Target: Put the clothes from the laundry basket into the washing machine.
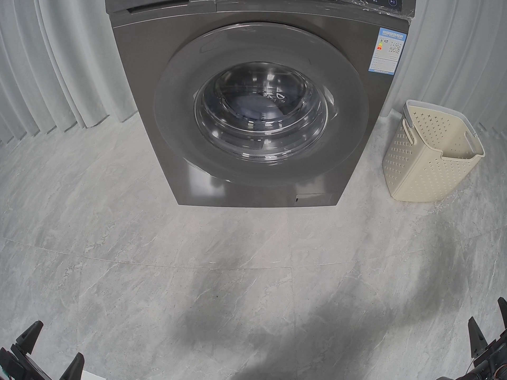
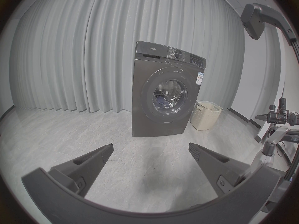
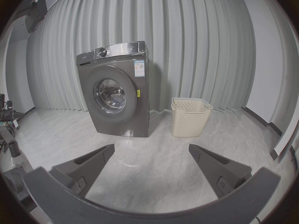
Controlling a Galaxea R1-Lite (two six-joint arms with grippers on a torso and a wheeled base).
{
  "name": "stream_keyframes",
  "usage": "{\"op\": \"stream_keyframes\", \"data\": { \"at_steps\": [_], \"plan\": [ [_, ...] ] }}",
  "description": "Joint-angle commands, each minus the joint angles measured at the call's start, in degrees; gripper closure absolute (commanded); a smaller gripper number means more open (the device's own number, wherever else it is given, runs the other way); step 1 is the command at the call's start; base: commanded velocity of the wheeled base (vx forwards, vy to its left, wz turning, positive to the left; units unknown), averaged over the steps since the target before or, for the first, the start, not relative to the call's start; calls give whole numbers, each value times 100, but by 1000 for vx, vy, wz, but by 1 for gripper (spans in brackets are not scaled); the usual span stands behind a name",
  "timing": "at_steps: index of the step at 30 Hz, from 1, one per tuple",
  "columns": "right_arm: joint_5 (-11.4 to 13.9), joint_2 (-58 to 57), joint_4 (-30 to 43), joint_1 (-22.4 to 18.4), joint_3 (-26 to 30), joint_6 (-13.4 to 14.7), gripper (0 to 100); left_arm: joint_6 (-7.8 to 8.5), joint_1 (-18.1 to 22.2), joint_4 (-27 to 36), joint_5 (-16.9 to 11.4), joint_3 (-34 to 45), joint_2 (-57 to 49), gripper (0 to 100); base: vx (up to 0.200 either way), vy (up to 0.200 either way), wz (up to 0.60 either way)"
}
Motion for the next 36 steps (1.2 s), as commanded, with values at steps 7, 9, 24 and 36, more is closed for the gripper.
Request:
{"op": "stream_keyframes", "data": {
  "at_steps": [7,9,24,36],
  "plan": [
    [4,-93,-1,1,101,-4,0,-123,2,-1,19,-1,-73,0,171,0,0],
    [4,-93,-1,1,101,-4,0,-123,2,-1,19,-1,-73,0,200,0,0],
    [-5,-93,-1,-8,101,23,0,-96,2,-9,-8,-1,-73,0,200,-27,0],
    [1604,2614,-195,141,-1323,243,0,-114,2,-9,-16,-1,-73,0,17,-17,0]
  ]
}}
